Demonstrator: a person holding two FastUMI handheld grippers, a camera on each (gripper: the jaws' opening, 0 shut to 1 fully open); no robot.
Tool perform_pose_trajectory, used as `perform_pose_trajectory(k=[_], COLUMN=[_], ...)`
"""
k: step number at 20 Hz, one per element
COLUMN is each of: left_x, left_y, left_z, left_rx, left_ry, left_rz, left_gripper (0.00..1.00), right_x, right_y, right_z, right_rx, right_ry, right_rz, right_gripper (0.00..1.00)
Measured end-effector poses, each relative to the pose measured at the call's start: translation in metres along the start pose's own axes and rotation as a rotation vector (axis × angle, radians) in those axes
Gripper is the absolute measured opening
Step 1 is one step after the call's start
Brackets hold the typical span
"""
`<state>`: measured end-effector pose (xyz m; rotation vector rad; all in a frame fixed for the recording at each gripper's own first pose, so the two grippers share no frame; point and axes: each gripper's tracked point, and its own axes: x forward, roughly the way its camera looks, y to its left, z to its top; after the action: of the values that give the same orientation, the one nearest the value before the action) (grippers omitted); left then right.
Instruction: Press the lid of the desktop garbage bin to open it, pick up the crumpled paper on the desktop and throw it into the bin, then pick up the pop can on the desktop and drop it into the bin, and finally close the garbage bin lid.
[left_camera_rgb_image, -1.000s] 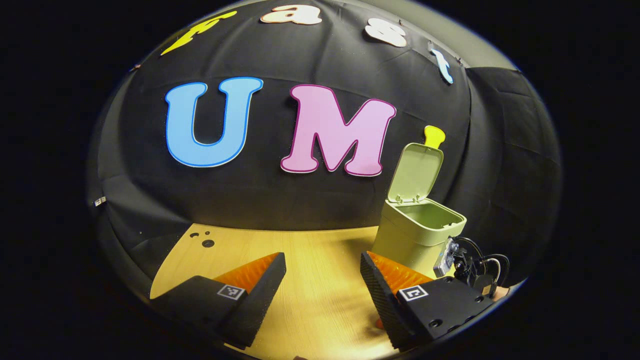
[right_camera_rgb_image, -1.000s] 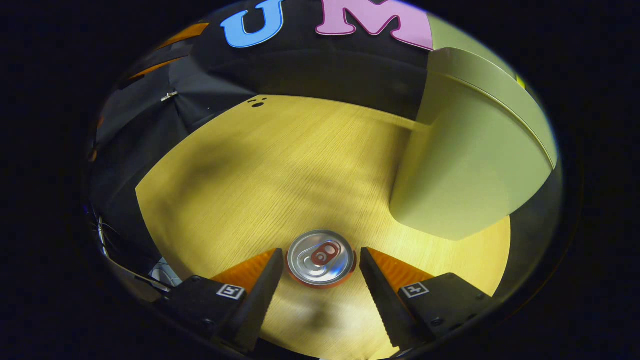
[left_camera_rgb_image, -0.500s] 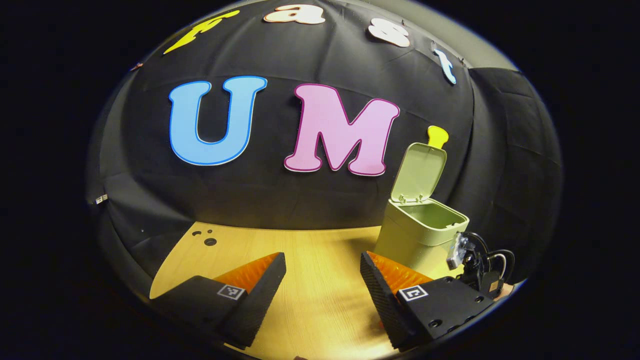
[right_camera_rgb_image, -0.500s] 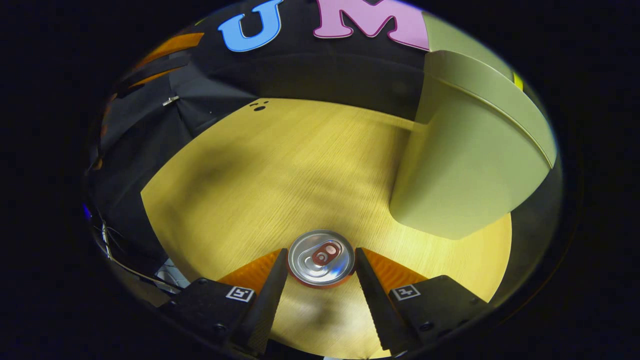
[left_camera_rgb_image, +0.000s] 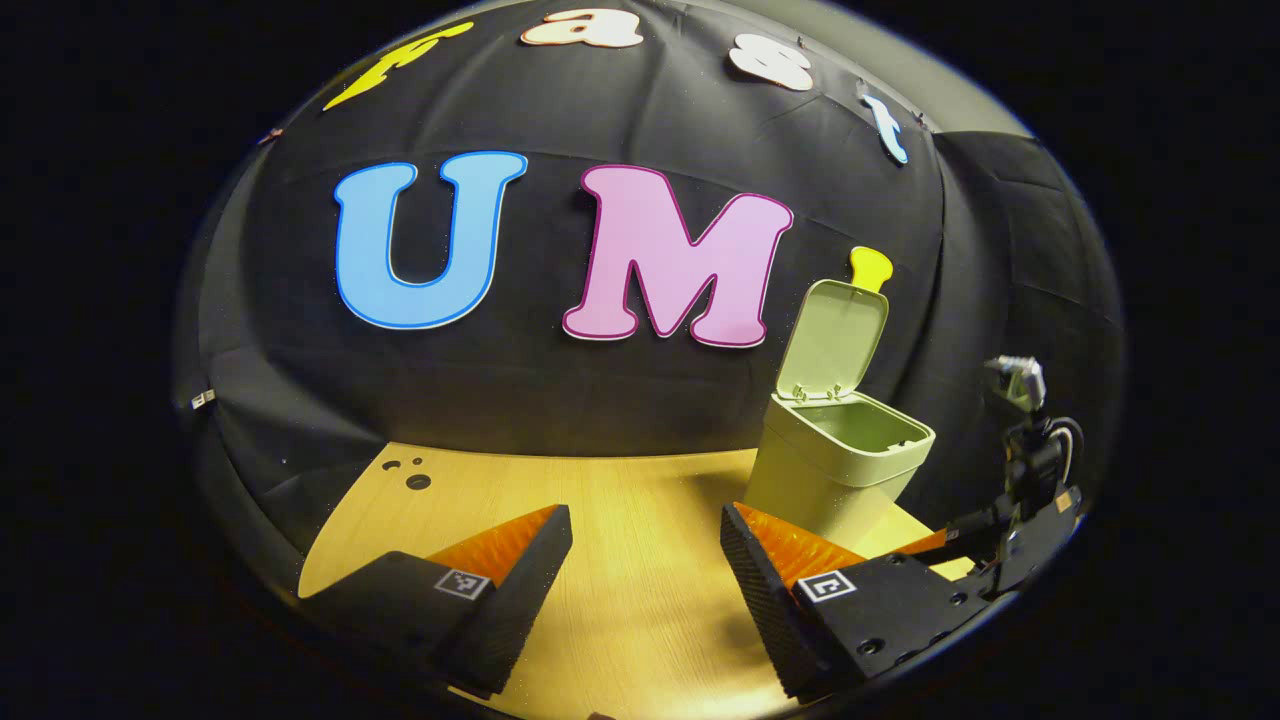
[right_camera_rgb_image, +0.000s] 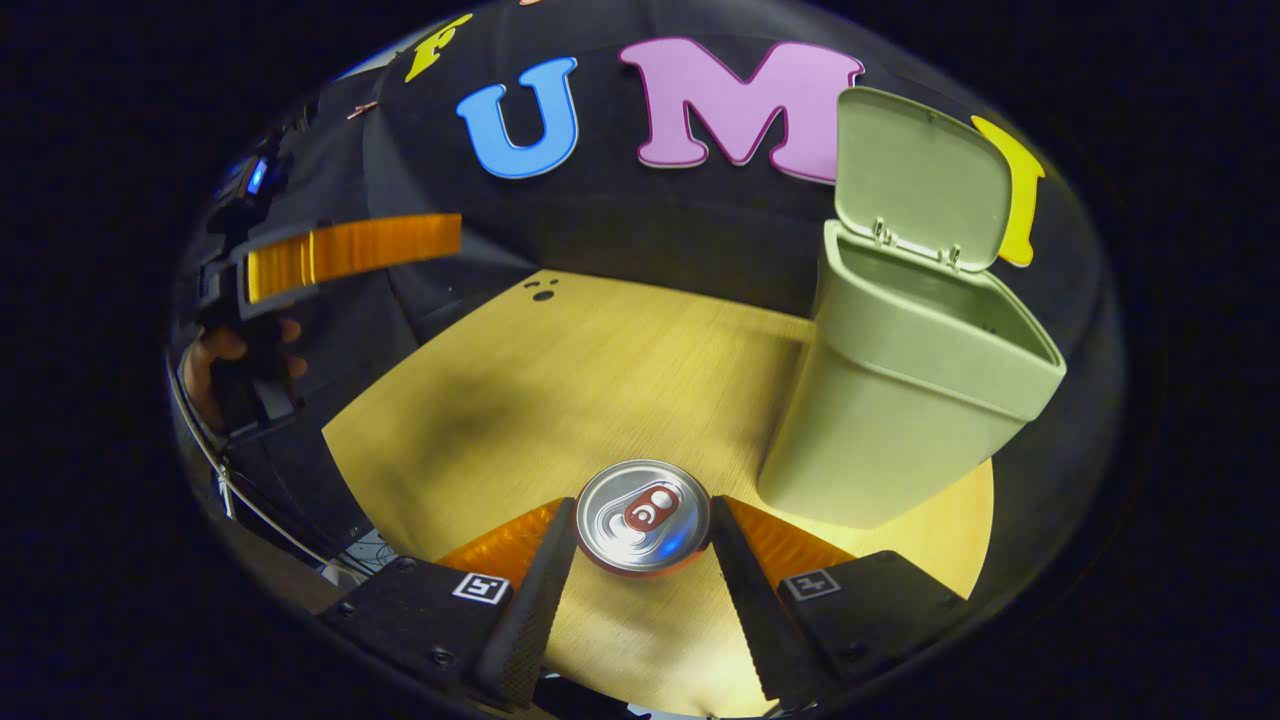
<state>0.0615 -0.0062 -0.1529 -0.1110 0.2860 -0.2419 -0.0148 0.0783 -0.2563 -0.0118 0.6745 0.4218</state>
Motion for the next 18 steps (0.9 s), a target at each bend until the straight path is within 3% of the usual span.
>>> perform_pose_trajectory(k=[10, 18], left_x=[0.0, -0.002], left_y=[-0.009, -0.006], left_z=[-0.001, -0.001], left_rx=[-0.004, -0.009], left_ry=[0.004, 0.004], left_rz=[-0.009, 0.003], left_gripper=[0.96, 0.96], right_x=[-0.045, -0.058], right_y=[-0.028, -0.099], right_z=[0.115, 0.192], right_rx=[0.101, 0.18], right_ry=[-0.242, -0.412], right_rz=[-0.013, -0.111], right_gripper=[0.83, 0.83])
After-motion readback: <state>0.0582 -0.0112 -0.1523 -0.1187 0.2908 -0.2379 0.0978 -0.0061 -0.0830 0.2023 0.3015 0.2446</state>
